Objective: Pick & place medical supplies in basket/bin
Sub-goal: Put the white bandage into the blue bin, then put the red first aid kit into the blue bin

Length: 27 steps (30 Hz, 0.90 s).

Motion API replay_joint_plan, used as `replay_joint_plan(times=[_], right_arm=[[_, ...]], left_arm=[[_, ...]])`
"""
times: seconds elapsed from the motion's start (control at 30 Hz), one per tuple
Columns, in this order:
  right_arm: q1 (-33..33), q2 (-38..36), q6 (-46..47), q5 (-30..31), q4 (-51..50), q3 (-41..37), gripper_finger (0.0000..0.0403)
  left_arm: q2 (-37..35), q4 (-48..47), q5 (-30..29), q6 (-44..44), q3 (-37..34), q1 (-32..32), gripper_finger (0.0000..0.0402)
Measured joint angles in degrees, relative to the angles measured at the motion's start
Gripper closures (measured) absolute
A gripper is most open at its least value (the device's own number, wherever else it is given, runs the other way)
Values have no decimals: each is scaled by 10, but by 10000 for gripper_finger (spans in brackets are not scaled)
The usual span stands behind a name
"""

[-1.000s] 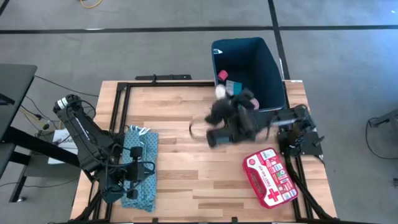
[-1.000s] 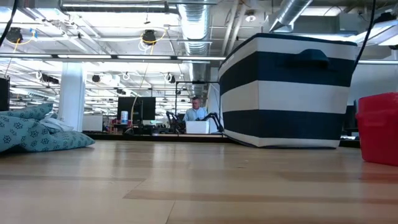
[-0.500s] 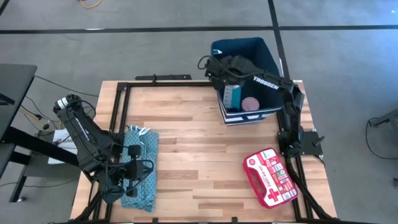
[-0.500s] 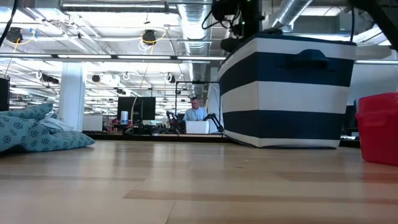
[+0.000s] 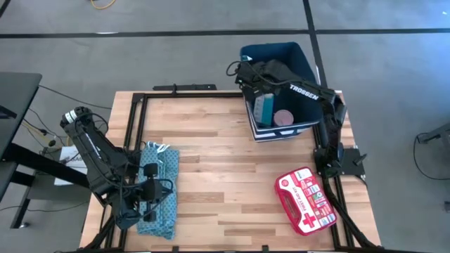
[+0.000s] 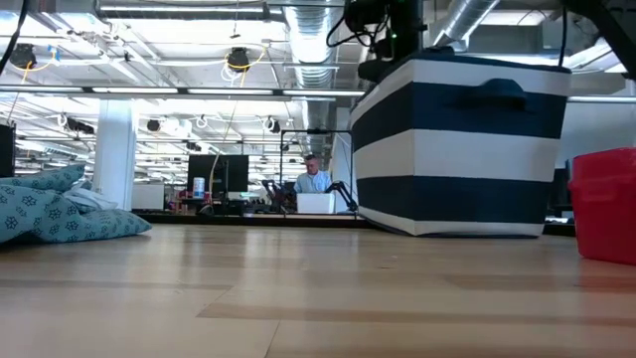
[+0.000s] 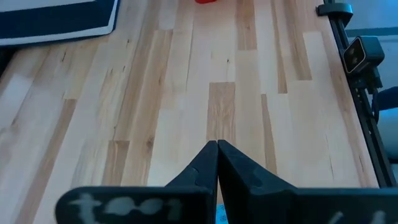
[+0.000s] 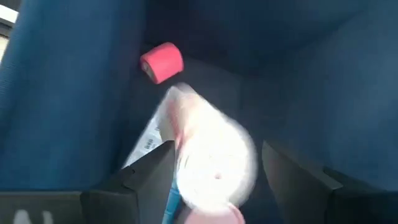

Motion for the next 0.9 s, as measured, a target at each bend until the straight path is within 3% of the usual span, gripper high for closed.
replay_joint_plan(times=[0.23,0.47,0.77,0.9], right_arm=[[17,-57,-37,0,-3,-1,159],[84,-114,-51,-11,0,-1,159],[263,-163,5,-116,2,0,158],[362,-156,25,-132,2,1,158]], left_arm=[[0,0,-13,-28,0,0,401],[0,0,-23,-38,0,0,401],[0,0,-28,-51,0,0,401],[0,0,-28,-51,0,0,401]])
